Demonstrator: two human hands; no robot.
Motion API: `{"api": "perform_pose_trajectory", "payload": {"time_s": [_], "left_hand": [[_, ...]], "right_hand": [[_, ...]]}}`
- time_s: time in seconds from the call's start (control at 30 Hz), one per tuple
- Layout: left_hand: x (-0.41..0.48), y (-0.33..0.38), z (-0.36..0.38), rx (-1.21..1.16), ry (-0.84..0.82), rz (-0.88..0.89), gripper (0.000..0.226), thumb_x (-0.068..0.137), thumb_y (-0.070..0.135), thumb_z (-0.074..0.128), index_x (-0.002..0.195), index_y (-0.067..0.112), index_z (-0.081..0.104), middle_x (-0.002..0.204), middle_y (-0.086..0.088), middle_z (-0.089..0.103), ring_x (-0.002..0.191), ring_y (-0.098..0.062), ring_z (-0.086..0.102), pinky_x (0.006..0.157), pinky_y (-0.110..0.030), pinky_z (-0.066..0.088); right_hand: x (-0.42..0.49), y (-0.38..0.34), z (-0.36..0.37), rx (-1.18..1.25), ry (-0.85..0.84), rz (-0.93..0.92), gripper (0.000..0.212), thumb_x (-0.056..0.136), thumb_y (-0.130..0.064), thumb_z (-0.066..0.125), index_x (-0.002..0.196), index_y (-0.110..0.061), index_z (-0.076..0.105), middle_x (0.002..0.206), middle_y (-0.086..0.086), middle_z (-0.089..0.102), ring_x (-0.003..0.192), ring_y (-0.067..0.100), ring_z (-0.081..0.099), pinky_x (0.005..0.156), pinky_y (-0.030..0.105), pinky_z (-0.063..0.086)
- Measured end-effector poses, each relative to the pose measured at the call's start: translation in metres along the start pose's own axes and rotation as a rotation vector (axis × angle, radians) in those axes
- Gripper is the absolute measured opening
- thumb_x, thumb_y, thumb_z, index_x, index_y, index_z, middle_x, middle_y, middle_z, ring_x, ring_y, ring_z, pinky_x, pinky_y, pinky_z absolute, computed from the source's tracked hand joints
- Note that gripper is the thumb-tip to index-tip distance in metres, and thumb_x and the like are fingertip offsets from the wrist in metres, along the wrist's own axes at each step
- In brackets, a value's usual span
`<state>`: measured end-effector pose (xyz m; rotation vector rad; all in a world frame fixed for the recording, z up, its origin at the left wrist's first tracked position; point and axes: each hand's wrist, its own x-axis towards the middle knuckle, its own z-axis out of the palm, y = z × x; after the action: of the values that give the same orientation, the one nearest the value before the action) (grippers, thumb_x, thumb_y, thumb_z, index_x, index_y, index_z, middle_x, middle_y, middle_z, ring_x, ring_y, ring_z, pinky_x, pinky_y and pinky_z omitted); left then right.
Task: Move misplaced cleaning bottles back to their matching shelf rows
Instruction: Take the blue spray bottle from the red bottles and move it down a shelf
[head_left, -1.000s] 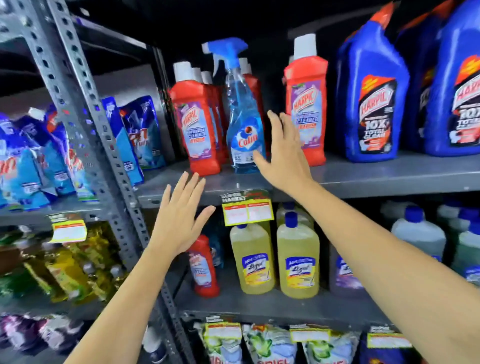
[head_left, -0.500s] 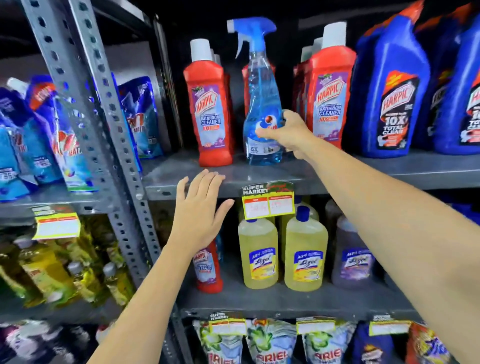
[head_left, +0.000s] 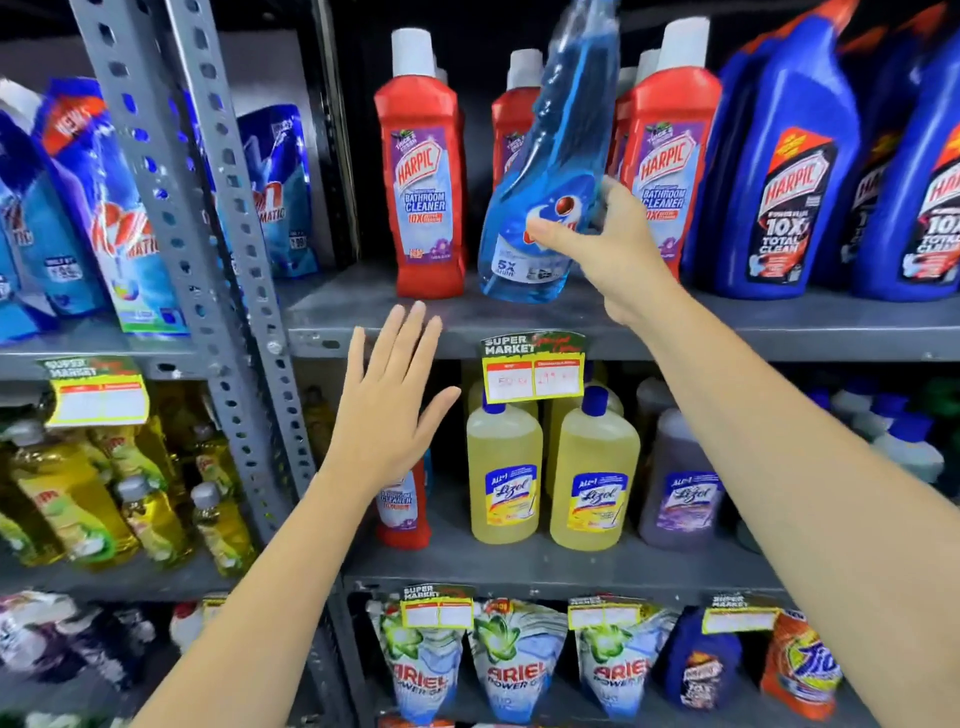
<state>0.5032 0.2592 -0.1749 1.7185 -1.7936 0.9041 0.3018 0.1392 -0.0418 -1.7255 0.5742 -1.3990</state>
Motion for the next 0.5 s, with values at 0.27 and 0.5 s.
{"api": "perform_pose_trajectory", "payload": {"time_s": [0.27,0.5], "left_hand": [[-0.103,0.005,0.049,-0.134,-0.129,-0.183,0.065,0.100,0.044,0.032,0.153,0.009,0.019,0.161,-0.014,0.009,0.148,-0.027,0.008,0.115,-0.060,0.007],[-0.179,0.006,0.104,-0.163,-0.484,-0.273,0.064,0.102,0.051,0.018,0.149,0.010,0.032,0.159,-0.010,0.022,0.145,-0.025,0.022,0.114,-0.057,0.011]], "right_hand": [[-0.100,0.015,0.014,0.114,-0.103,0.055,0.046,0.070,0.004,0.081,0.101,-0.021,0.058,0.087,-0.014,0.075,0.083,0.001,0.071,0.075,0.019,0.055],[-0.179,0.127,0.038,-0.109,-0.276,0.349,0.044,0.076,-0.016,0.082,0.106,-0.031,0.053,0.102,-0.014,0.068,0.090,-0.010,0.064,0.084,0.017,0.052]]}}
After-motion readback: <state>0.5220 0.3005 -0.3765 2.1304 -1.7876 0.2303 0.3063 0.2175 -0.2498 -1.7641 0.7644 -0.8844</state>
